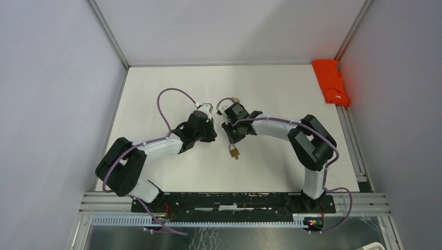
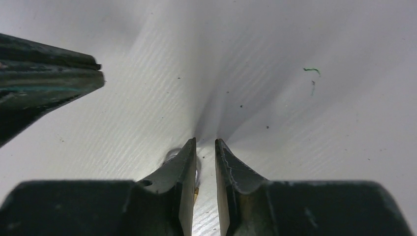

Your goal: Unlock with the key

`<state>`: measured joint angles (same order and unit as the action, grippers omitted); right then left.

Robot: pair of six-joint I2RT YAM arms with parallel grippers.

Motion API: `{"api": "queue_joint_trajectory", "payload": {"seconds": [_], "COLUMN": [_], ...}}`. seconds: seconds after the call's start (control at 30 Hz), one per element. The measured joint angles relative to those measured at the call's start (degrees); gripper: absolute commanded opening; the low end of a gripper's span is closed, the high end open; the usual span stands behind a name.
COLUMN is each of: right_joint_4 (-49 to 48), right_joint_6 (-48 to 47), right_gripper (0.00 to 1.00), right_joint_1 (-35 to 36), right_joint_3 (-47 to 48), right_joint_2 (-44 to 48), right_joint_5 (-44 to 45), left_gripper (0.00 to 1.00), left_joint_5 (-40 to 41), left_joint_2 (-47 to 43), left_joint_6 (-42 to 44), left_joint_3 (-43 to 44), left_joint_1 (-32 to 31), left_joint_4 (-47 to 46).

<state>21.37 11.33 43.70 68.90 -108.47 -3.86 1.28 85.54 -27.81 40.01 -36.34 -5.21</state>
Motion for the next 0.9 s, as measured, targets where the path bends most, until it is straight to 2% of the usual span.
{"api": "queue_joint_trajectory", "payload": {"seconds": [0.2, 0.3, 0.5, 0.9], "right_joint_4": [1.01, 1.01, 1.68, 2.58], "right_joint_6": [-0.92, -0.90, -1.14, 1.46], "right_gripper": [0.40, 0.60, 0.61, 0.61], "right_joint_1": [-0.94, -0.81, 3.37, 7.32], "right_joint_3": [-2.67, -5.35, -9.79, -9.44], "right_joint_2": [4.68, 9.11, 14.56, 8.33], "right_joint_5": [-0.04, -0.17, -0.46, 4.20], "left_gripper": [0.02, 0.02, 0.02, 0.02], "left_joint_5": [1.49, 5.07, 12.22, 16.55], "left_joint_2": [-2.51, -5.35, -12.87, -19.47], "left_joint_6": [0.02, 0.11, 0.98, 2.45], "left_joint_3": [0.11, 0.96, 3.58, 4.13], "left_joint_1": [0.00, 0.00, 0.00, 0.28], "left_joint_4": [1.51, 3.96, 8.00, 11.34]}}
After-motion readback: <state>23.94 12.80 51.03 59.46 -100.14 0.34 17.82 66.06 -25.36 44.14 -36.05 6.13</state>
